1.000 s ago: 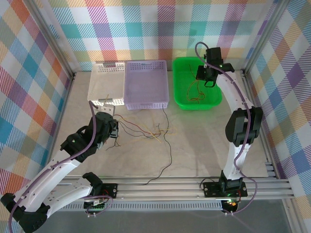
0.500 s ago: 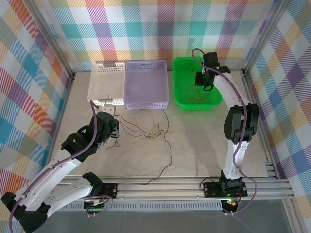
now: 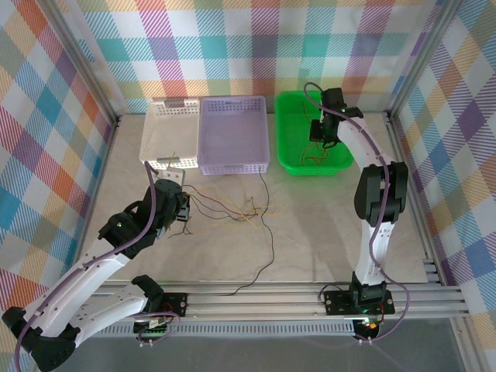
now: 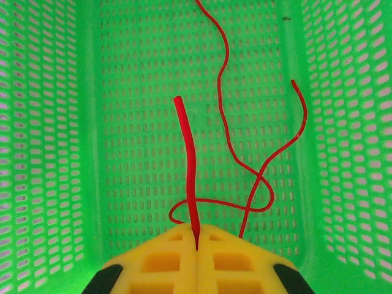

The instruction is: Untangle the cables

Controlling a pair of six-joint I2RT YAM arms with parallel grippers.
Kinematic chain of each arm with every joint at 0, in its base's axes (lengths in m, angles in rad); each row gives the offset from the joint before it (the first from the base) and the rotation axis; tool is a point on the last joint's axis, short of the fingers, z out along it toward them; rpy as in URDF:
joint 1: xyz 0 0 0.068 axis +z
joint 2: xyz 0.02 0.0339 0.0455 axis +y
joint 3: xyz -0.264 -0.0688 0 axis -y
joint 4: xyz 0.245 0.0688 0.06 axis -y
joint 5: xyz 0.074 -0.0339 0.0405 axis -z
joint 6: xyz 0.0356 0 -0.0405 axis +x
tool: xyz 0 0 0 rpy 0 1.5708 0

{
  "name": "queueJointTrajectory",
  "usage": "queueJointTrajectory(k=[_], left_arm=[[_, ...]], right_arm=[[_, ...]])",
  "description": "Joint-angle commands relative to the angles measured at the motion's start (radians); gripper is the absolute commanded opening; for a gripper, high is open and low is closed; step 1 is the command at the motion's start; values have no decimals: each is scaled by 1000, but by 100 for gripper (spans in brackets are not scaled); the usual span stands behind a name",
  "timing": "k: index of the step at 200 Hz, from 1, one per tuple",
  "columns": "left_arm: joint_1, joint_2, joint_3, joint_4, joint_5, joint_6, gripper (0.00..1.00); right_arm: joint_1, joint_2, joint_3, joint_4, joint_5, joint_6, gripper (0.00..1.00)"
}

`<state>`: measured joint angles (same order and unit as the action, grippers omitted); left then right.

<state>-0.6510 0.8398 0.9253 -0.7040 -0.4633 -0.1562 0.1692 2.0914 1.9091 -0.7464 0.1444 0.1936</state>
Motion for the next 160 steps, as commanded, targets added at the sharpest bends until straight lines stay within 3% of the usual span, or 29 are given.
queueJointTrajectory(k=[1, 54, 105, 160], left_arm=[[7, -20, -9, 12, 0, 7, 0], [7, -18, -7, 11, 1, 6, 0], [7, -15, -7, 11, 5, 7, 0], [7, -19, -8, 10, 6, 7, 0]], right_arm=[[-3, 40, 36, -56, -12, 8, 0], [-4, 109, 155, -157, -45, 15, 0], [-4, 157, 263, -245, -50, 26, 19], [-3, 200, 364, -328, -54, 38, 25]])
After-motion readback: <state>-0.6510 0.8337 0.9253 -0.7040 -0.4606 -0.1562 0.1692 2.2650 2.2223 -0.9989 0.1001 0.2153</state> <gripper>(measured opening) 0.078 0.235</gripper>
